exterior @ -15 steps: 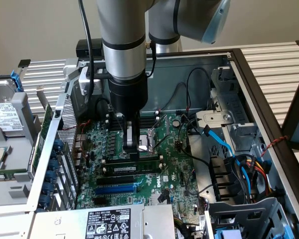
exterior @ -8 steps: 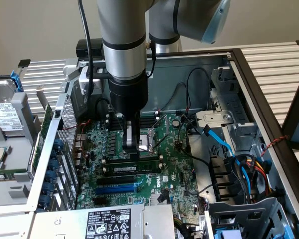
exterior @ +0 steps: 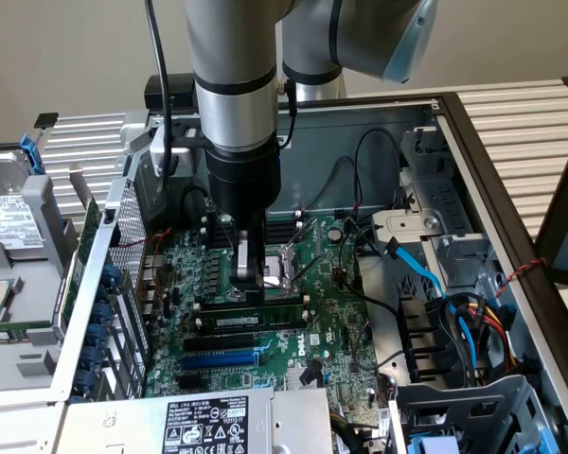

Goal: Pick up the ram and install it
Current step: 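Press down the ram until it locks into place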

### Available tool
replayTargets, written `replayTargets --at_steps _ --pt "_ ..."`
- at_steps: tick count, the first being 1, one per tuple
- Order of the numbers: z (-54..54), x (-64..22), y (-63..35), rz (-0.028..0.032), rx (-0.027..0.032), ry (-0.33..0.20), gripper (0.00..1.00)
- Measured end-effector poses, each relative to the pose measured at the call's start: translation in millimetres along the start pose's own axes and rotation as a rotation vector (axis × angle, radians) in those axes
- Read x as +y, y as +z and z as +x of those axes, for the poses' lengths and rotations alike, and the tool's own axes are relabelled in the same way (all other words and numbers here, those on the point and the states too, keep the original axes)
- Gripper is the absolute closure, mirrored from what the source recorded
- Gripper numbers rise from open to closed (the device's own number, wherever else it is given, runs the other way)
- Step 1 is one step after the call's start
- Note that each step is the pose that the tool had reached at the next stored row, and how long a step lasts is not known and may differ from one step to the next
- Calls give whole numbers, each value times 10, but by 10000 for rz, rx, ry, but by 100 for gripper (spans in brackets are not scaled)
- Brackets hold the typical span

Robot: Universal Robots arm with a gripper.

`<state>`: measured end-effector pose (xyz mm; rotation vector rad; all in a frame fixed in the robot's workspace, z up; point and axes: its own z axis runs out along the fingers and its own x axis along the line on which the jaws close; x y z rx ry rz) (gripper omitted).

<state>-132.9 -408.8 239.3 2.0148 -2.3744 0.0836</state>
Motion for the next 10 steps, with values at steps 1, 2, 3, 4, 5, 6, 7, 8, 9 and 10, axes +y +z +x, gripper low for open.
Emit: replayTargets --at_steps 1,2,3,4,5,6,7,8,9,10 --pt "0 0 0 -2 0 59 89" --pt "0 0 0 -5 2 114 89" --pt "0 0 1 -7 2 167 89" --pt "0 0 0 -9 5 217 89" --pt "0 0 0 -12 6 266 89" --pt "0 0 0 -15 8 322 89" --pt "0 0 0 -18 9 370 89" --pt "0 0 0 -20 10 423 89" --pt "0 0 0 -23 12 475 89" --pt "0 0 0 -26 13 529 89"
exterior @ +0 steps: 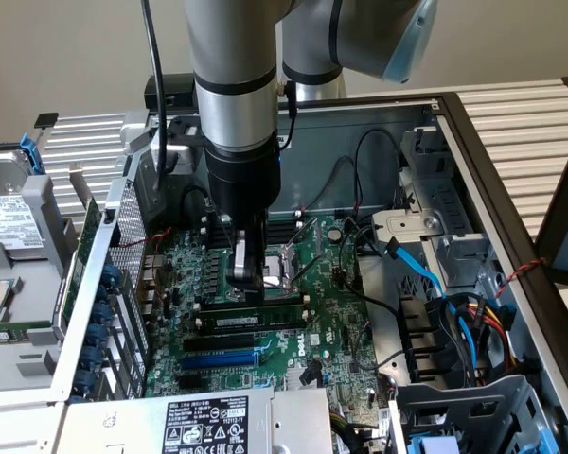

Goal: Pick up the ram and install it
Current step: 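Press down the ram until it locks into place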

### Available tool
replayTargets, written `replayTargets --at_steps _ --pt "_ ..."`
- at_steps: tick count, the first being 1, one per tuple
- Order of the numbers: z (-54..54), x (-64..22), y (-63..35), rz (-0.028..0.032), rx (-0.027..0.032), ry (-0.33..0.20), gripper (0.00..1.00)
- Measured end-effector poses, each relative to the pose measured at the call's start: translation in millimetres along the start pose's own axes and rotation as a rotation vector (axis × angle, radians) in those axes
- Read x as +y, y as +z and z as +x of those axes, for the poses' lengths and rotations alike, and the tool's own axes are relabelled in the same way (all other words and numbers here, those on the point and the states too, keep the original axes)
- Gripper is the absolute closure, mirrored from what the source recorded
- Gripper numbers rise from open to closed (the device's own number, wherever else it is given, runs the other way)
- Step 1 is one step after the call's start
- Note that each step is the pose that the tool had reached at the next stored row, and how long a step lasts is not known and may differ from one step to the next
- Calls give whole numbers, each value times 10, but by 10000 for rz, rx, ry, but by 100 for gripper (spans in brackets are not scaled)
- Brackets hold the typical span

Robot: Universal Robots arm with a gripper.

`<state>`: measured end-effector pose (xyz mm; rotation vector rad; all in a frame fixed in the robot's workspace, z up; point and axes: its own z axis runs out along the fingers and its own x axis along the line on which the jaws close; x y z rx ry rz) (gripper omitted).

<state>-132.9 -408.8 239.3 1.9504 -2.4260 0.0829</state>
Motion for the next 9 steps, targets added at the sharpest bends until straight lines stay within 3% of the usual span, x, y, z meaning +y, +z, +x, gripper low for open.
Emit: replayTargets --at_steps 9 --pt "0 0 0 -25 16 474 89"
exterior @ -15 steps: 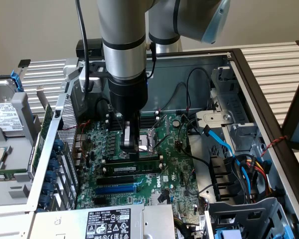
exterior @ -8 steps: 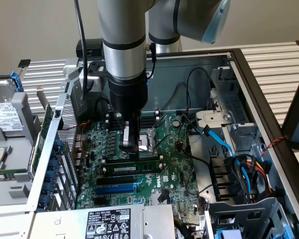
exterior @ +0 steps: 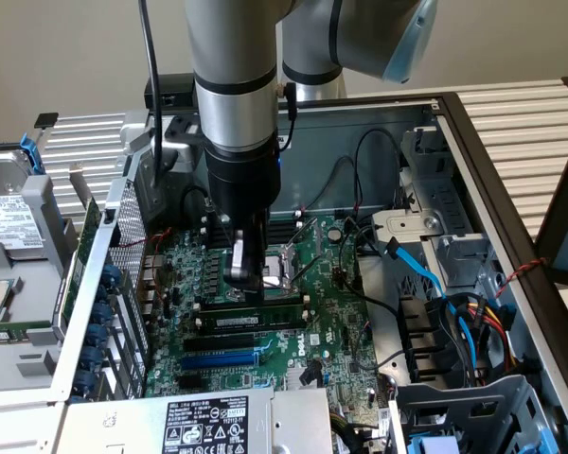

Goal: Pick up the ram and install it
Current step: 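Press down the ram until it locks into place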

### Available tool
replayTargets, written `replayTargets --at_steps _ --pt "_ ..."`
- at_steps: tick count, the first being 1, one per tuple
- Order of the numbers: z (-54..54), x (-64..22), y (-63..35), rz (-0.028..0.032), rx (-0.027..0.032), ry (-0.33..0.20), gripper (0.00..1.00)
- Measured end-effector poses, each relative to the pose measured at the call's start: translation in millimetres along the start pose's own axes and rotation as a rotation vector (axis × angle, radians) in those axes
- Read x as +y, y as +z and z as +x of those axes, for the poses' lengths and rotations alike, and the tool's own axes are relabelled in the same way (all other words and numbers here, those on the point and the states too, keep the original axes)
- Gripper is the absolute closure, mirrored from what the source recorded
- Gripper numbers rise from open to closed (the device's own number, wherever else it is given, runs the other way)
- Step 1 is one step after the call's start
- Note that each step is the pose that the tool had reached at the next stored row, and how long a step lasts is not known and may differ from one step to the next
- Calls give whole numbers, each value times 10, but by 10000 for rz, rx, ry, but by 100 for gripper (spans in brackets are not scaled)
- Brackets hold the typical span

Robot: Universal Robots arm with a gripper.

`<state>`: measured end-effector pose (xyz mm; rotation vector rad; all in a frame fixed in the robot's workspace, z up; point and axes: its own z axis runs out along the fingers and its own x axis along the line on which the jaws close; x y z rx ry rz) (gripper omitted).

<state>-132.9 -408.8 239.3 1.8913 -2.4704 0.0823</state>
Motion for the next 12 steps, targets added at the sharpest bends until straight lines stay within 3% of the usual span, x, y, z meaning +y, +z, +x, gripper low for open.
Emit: replayTargets --at_steps 12 --pt "0 0 0 -43 24 784 89"
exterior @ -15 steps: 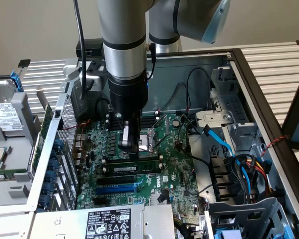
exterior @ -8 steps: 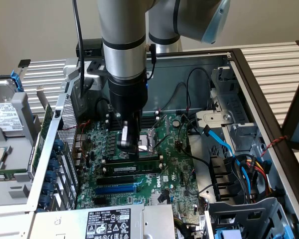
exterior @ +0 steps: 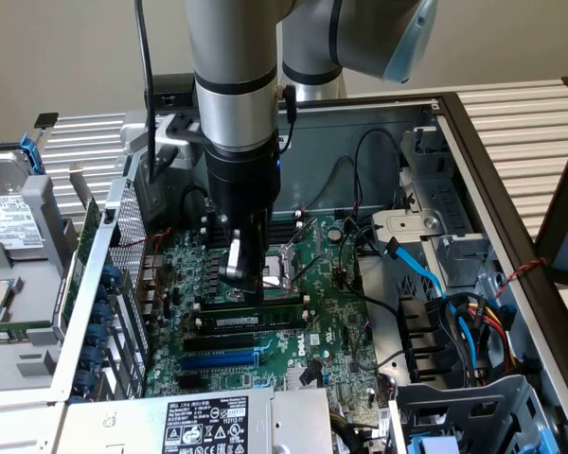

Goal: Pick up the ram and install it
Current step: 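Press down the ram until it locks into place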

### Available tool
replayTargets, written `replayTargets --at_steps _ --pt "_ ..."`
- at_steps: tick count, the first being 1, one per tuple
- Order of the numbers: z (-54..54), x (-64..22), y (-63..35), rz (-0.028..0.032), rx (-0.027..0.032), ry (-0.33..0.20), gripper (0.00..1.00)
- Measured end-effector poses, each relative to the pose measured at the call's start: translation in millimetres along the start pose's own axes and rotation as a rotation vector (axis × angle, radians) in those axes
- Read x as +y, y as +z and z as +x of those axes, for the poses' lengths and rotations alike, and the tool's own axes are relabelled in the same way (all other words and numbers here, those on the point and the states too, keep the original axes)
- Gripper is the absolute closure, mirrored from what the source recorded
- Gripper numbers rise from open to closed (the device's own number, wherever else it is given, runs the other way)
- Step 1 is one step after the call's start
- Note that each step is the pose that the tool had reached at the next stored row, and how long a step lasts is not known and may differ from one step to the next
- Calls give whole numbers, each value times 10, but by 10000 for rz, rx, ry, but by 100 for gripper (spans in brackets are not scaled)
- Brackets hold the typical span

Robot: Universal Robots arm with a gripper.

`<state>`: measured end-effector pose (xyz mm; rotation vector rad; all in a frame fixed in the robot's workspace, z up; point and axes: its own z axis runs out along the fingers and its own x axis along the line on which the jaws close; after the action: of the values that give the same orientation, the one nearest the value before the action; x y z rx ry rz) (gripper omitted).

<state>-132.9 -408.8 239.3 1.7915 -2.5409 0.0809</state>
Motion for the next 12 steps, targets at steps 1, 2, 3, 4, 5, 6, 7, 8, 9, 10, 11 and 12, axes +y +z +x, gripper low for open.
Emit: replayTargets --at_steps 1,2,3,4,5,6,7,8,9,10,11,12 --pt "0 0 1 -5 2 92 89" --pt "0 0 0 -10 4 189 89" --pt "0 0 1 -16 7 292 89" --pt "0 0 1 -22 10 405 89" --pt "0 0 1 -29 13 519 89" --pt "0 0 1 -35 15 629 89" --pt "0 0 1 -41 18 740 89" --pt "0 0 1 -47 21 852 89" --pt "0 0 1 -54 24 970 89" --pt "0 0 1 -60 26 1079 89" --pt "0 0 2 -66 28 1188 89" --pt "0 0 2 -72 31 1297 89"
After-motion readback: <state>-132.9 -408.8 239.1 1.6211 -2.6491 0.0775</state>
